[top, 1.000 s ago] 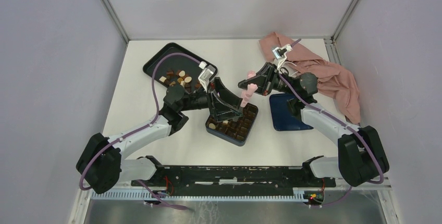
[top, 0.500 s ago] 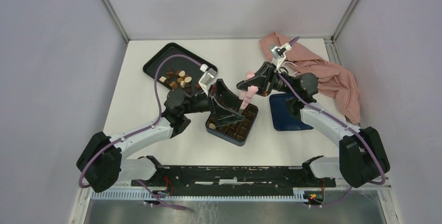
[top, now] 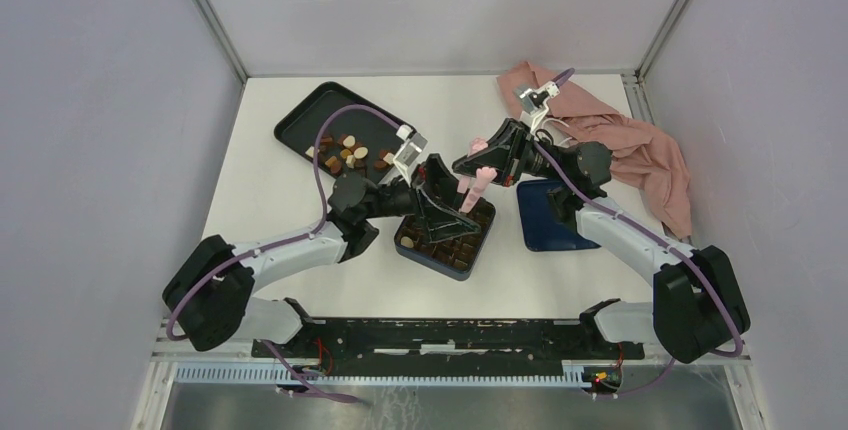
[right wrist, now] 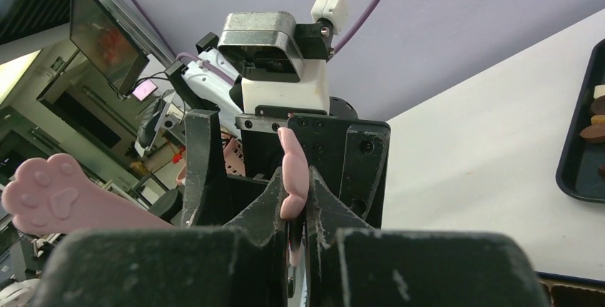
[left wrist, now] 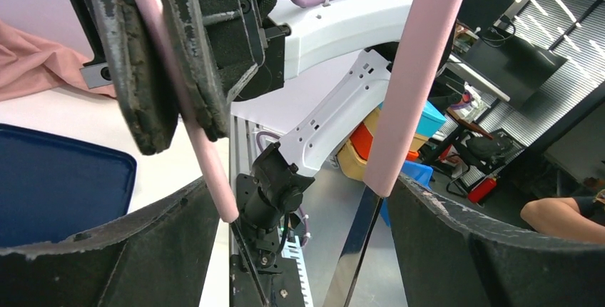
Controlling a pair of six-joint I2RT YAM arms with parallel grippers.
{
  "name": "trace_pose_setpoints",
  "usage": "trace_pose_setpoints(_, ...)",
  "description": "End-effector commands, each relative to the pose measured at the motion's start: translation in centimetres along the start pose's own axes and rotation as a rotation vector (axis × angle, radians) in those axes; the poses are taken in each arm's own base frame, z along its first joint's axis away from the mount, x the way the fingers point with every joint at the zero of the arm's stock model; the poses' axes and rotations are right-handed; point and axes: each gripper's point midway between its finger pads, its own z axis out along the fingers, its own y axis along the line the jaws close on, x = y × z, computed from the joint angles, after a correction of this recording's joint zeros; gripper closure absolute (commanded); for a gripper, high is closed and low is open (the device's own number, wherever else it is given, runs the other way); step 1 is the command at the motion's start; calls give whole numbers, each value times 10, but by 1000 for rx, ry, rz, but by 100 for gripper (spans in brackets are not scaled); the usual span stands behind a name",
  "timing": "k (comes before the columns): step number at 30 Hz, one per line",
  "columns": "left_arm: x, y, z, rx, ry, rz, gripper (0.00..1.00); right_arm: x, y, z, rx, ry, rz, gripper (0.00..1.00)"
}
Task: Pack the chocolate
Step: Adjust the clamp.
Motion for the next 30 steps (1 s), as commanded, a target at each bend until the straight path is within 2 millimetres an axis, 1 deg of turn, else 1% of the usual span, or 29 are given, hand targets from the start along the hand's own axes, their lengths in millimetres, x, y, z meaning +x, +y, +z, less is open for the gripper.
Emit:
trace_pose_setpoints(1, -21, -12, 8, 41, -81, 82, 12, -22, 26, 5, -47, -53, -60, 91)
trace_pose_setpoints(5, -24, -10, 4, 4, -124, 148, 12, -21, 25, 5, -44, -50, -64, 91)
trace_pose_setpoints(9, -29, -11, -2, -27, -178, 209, 17, -18, 23, 4, -39, -47, -68, 91)
trace_pose_setpoints(11, -28, -12, -5, -29, -187, 224, 18, -20, 25, 4, -44, -46, -75, 91)
trace_pose_setpoints(17, -19, -6, -13, -67, -182, 232, 17, -23, 29, 5, -54, -45, -87, 90)
trace_pose_setpoints(21, -19, -7, -9, -56, -199, 237, 17, -22, 28, 5, -53, -45, -85, 90)
trace_pose_setpoints(27, -27, -22, 0, 4, -254, 295, 21, -20, 28, 4, -51, -44, -83, 89)
trace_pose_setpoints(30, -27, -22, 1, -4, -257, 314, 23, -21, 29, 4, -52, -44, -85, 89)
